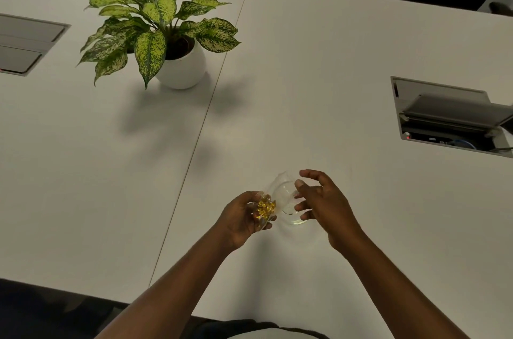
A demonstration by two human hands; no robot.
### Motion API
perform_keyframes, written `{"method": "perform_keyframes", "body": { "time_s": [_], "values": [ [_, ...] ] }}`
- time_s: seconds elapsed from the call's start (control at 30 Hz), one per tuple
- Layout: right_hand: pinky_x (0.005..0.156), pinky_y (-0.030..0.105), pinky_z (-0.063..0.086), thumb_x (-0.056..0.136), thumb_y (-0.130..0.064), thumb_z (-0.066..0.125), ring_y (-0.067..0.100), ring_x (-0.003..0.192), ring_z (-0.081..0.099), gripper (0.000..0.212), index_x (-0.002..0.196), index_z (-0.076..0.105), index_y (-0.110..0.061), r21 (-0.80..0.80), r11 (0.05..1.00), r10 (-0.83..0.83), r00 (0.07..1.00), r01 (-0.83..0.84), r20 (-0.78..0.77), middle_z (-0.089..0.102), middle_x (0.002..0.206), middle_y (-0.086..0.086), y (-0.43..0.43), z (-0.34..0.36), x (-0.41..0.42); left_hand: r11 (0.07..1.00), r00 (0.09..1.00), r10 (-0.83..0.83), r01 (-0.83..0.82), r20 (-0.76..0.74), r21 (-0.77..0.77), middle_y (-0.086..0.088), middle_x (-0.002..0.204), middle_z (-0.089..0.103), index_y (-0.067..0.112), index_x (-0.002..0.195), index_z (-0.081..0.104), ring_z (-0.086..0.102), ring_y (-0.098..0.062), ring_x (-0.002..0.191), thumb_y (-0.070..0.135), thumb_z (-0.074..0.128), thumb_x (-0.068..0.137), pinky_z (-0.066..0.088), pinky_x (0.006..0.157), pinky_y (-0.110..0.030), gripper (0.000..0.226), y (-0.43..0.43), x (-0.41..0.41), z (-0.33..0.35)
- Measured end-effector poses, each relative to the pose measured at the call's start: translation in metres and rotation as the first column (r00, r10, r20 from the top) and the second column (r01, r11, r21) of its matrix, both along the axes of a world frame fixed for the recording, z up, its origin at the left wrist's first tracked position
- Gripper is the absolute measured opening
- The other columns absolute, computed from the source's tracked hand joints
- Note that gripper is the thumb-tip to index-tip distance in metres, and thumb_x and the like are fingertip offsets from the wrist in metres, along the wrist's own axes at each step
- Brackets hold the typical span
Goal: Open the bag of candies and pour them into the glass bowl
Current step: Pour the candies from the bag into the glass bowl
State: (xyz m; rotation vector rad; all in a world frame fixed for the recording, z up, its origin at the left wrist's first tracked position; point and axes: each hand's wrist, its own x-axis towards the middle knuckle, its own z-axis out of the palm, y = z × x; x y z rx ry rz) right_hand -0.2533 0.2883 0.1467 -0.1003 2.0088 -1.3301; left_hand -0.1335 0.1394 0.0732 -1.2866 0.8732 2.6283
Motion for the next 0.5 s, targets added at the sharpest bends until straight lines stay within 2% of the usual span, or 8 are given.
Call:
{"method": "perform_keyframes", "body": {
  "time_s": [0.07,0.17,0.23,0.3,0.37,0.5],
  "values": [
    [0.058,0.024,0.059,0.094,-0.041,0.068,0.01,0.071,0.075,0.023,0.117,0.064,-0.042,0.038,0.995,0.096,0.982,-0.091,-0.165,0.075,0.095,-0.004,0.007,-0.002,0.002,1.0,0.999,0.008,-0.008,0.035,-0.002,-0.024,0.102,0.069,0.0,0.117,0.064,0.073,-0.033,0.071,0.016,0.055,0.092,0.061,0.063,-0.036,0.031,0.002,0.0,-0.003],
    [0.065,0.029,0.061,0.089,-0.049,0.07,0.011,0.076,0.074,0.019,0.107,0.069,-0.043,0.13,0.964,0.261,0.931,-0.234,-0.257,0.074,0.097,-0.012,0.014,-0.008,0.005,1.0,0.997,0.022,-0.021,0.08,-0.006,-0.028,0.109,0.069,-0.003,0.121,0.061,0.073,-0.037,0.075,0.014,0.053,0.094,0.062,0.065,-0.038,0.033,0.006,-0.001,-0.007],
    [0.071,0.034,0.062,0.089,-0.047,0.072,0.014,0.078,0.074,0.017,0.102,0.072,-0.037,0.184,0.944,0.313,0.916,-0.273,-0.252,0.074,0.1,-0.012,0.016,-0.015,0.005,1.0,0.995,0.024,-0.024,0.098,-0.004,-0.031,0.115,0.068,-0.004,0.122,0.061,0.074,-0.04,0.08,0.012,0.054,0.094,0.063,0.066,-0.04,0.033,0.008,-0.001,-0.009],
    [0.069,0.038,0.062,0.091,-0.039,0.072,0.012,0.072,0.075,0.01,0.095,0.074,-0.031,0.209,0.944,0.302,0.924,-0.255,-0.235,0.074,0.097,-0.011,0.015,-0.025,0.003,1.0,0.994,0.022,-0.022,0.104,-0.003,-0.033,0.119,0.067,-0.005,0.122,0.061,0.074,-0.044,0.085,0.012,0.056,0.094,0.063,0.067,-0.042,0.033,0.009,-0.001,-0.012],
    [0.061,0.035,0.061,0.094,-0.033,0.07,0.011,0.067,0.075,0.009,0.091,0.072,-0.025,0.209,0.954,0.257,0.947,-0.216,-0.193,0.074,0.094,-0.007,0.016,-0.036,-0.001,1.0,0.992,0.031,-0.031,0.123,-0.003,-0.034,0.118,0.068,-0.006,0.121,0.06,0.074,-0.048,0.089,0.012,0.057,0.096,0.063,0.068,-0.044,0.031,0.009,-0.001,-0.017],
    [0.054,0.027,0.056,0.096,-0.027,0.066,0.019,0.069,0.076,0.014,0.096,0.071,-0.014,0.186,0.971,0.162,0.985,-0.147,-0.066,0.077,0.097,0.007,0.017,-0.055,-0.009,0.999,0.978,0.048,-0.046,0.201,-0.015,-0.031,0.107,0.071,-0.007,0.11,0.061,0.074,-0.053,0.09,0.016,0.054,0.102,0.064,0.065,-0.046,0.025,0.009,-0.003,-0.024]
  ]
}}
